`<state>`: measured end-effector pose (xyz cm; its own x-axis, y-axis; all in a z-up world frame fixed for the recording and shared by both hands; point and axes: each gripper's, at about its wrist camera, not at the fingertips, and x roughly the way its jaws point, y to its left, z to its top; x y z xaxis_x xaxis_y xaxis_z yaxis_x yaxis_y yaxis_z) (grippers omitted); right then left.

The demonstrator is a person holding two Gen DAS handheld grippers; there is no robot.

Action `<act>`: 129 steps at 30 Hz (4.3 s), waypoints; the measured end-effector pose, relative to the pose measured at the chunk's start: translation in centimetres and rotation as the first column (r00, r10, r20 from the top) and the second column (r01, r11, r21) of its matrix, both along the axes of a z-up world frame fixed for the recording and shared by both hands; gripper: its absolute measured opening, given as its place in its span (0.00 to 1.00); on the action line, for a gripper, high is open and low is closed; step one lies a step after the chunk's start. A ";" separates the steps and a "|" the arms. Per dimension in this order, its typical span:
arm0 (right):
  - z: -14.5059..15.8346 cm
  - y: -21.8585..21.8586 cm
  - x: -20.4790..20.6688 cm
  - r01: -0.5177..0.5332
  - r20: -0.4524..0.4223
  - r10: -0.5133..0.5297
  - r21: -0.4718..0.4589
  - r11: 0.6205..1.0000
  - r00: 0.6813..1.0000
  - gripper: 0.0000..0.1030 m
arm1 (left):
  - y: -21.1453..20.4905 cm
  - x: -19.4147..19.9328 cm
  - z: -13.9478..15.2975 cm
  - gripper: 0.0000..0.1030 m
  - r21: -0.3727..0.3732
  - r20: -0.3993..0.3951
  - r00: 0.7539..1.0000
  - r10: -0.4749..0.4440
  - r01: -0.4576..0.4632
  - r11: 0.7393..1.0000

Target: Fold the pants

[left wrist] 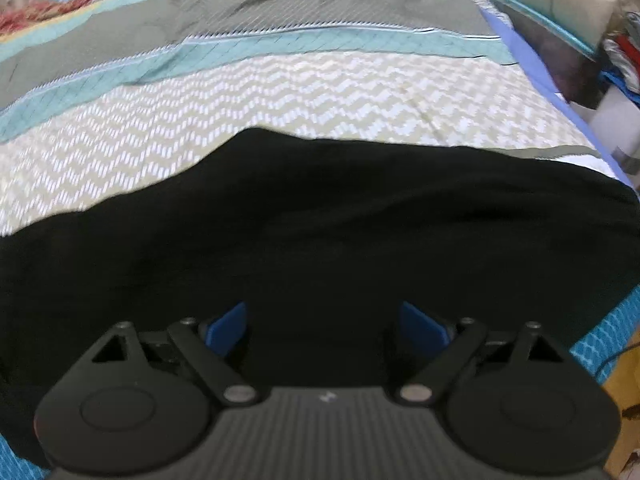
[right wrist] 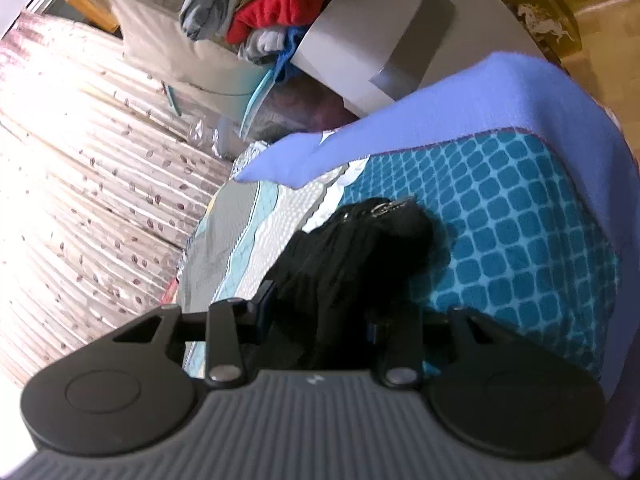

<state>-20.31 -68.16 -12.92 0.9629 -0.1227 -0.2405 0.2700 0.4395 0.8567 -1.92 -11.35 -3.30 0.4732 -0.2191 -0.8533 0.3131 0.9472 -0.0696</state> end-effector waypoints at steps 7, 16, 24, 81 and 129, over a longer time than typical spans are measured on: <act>0.7 -0.6 1.8 0.008 -0.070 -0.010 -0.026 1.000 0.998 0.14 | 0.8 0.0 -1.4 0.71 0.017 -0.051 0.999 0.006 -0.006 1.000; 9.2 11.2 3.3 -0.267 -0.175 0.202 -0.594 0.759 0.963 0.12 | 3.9 -0.2 -0.4 0.64 -0.085 -0.053 0.998 0.039 -0.044 0.995; 5.8 26.1 5.6 -0.600 -0.541 0.321 -0.791 0.121 0.777 0.20 | 9.2 -1.4 0.8 0.66 -0.153 -0.013 0.995 0.099 -0.100 0.983; 3.0 39.4 16.7 -0.776 -0.192 0.794 0.174 0.606 0.577 0.14 | 16.4 -2.7 2.8 0.29 -0.277 0.356 0.934 0.020 0.085 0.957; 3.3 20.1 3.3 -0.153 -0.232 0.098 -0.234 0.960 0.968 0.60 | 2.4 3.6 -0.1 0.43 -0.120 0.188 0.968 -0.165 0.189 0.974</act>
<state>-16.96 -48.08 -9.64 0.9028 -0.0863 -0.4213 0.3647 0.6729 0.6436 1.67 -8.91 -3.43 0.5561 -0.4214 -0.7164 0.4940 0.8607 -0.1230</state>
